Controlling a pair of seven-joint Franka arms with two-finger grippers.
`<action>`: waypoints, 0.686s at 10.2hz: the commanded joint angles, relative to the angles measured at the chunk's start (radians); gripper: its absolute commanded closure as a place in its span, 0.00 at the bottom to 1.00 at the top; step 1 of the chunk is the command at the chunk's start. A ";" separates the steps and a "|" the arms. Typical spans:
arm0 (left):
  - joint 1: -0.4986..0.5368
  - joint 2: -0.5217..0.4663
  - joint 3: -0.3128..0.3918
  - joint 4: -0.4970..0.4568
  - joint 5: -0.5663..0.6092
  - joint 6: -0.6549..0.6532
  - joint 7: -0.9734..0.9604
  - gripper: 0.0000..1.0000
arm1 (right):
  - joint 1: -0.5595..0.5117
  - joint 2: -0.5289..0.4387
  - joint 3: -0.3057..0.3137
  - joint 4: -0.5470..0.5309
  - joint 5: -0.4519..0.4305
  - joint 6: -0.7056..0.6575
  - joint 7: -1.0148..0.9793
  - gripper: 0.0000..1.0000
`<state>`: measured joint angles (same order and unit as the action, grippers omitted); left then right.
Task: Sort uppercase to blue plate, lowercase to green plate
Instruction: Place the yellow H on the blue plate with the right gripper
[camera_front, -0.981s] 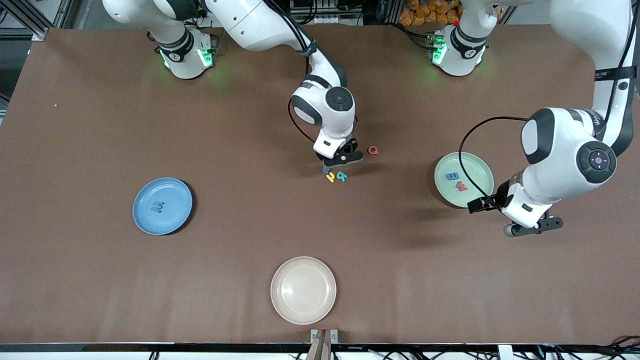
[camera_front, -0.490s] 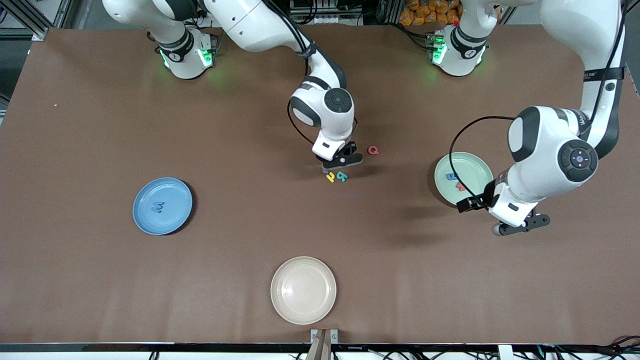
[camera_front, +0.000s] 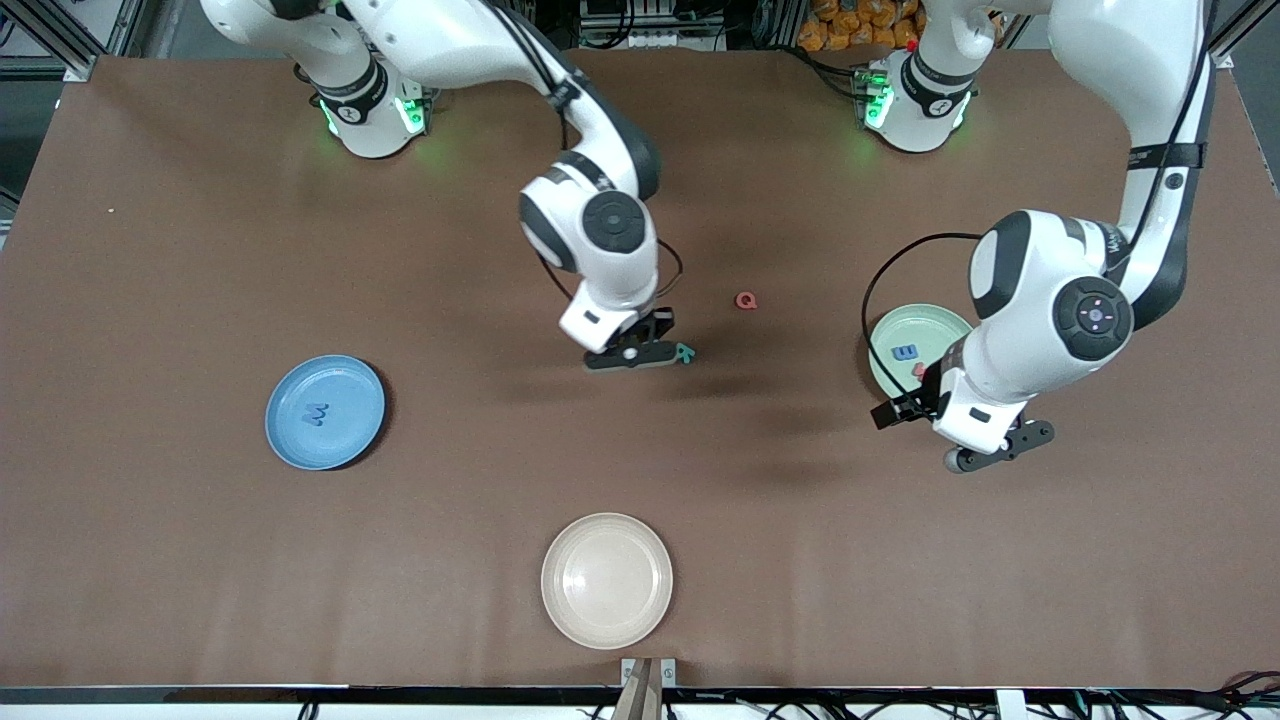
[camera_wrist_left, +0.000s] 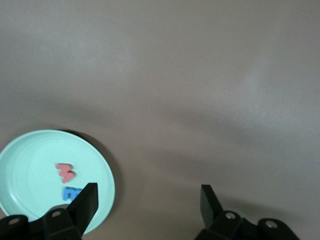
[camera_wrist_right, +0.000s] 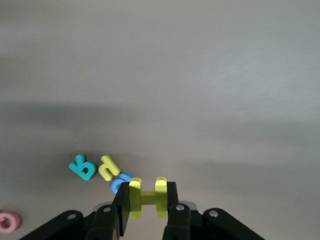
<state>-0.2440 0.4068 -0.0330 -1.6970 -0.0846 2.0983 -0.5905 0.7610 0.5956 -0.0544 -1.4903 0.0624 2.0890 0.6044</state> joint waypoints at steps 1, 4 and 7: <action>-0.053 0.029 0.002 0.025 -0.026 -0.004 -0.119 0.12 | -0.141 -0.150 0.015 -0.094 0.042 -0.081 -0.107 1.00; -0.179 0.046 0.016 0.028 -0.062 0.002 -0.292 0.12 | -0.354 -0.203 -0.012 -0.120 0.040 -0.266 -0.278 1.00; -0.329 0.084 0.056 0.031 -0.063 0.095 -0.487 0.12 | -0.550 -0.175 -0.028 -0.160 0.034 -0.297 -0.476 1.00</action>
<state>-0.5062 0.4563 -0.0135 -1.6869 -0.1233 2.1546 -1.0080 0.2736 0.4202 -0.0869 -1.6029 0.0781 1.7828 0.2007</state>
